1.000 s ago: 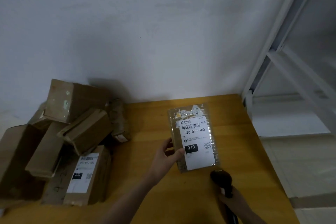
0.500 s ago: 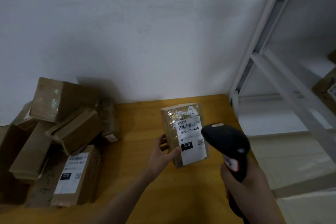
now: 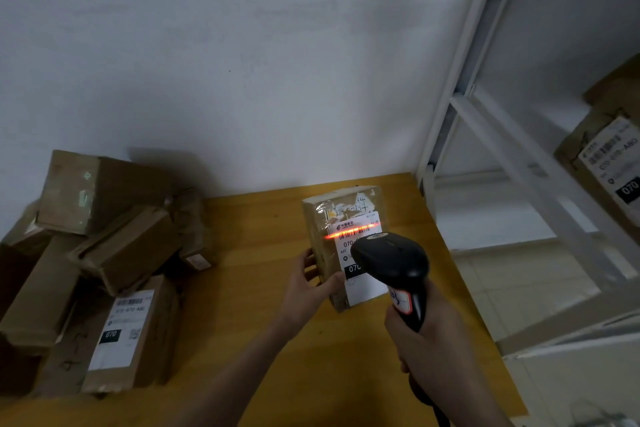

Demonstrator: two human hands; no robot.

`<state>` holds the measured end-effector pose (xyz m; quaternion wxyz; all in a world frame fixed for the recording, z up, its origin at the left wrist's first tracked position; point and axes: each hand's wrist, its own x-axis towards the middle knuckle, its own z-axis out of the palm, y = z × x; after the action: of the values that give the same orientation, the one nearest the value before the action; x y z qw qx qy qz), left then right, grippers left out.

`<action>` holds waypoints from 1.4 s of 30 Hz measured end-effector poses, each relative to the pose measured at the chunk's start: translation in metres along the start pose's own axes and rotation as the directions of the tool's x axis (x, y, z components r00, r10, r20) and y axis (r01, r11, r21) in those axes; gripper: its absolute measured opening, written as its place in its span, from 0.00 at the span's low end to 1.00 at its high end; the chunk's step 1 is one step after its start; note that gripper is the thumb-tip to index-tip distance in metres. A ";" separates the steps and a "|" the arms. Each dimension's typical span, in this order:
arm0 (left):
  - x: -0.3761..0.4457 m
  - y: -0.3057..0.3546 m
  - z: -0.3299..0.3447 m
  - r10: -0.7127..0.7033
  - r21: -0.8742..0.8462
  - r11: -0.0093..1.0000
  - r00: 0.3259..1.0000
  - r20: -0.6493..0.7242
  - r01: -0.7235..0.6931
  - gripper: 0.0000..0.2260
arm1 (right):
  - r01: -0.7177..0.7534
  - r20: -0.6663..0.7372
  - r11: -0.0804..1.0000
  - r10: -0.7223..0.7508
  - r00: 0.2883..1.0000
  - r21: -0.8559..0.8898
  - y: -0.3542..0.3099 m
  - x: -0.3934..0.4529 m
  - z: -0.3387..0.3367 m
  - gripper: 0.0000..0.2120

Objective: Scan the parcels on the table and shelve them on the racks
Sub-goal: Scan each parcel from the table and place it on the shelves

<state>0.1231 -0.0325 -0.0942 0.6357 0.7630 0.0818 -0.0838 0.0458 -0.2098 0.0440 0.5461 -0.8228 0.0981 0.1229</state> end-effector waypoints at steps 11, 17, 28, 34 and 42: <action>-0.005 -0.002 0.007 -0.045 -0.017 0.999 0.998 -0.049 0.044 0.43 | -0.049 -0.025 0.994 0.052 0.998 0.101 0.059 0.028 -0.025 0.05; -0.018 -0.001 -0.001 -0.062 0.000 0.998 0.991 -0.117 0.062 0.36 | -0.180 -0.066 0.983 0.178 0.982 -0.025 0.170 0.105 -0.018 0.05; -0.057 -0.005 -0.009 -0.147 -0.049 0.989 0.962 -0.230 0.139 0.48 | -0.289 0.018 0.941 0.297 0.955 -0.174 0.237 0.157 0.022 0.11; -0.079 0.008 0.001 -0.120 -0.060 0.992 0.969 -0.217 0.110 0.46 | -0.231 0.046 0.937 0.251 0.967 -0.264 0.239 0.145 0.011 0.22; -0.133 0.042 0.042 -0.013 -0.141 0.990 0.994 -0.110 -0.003 0.36 | 0.194 0.149 0.932 -0.249 0.957 0.307 0.118 0.032 -0.058 0.36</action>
<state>0.0026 -0.0837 -0.0308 0.6822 0.7196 0.1244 -0.0371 0.0471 -0.3099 -0.0475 0.6775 -0.7249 -0.0301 0.1207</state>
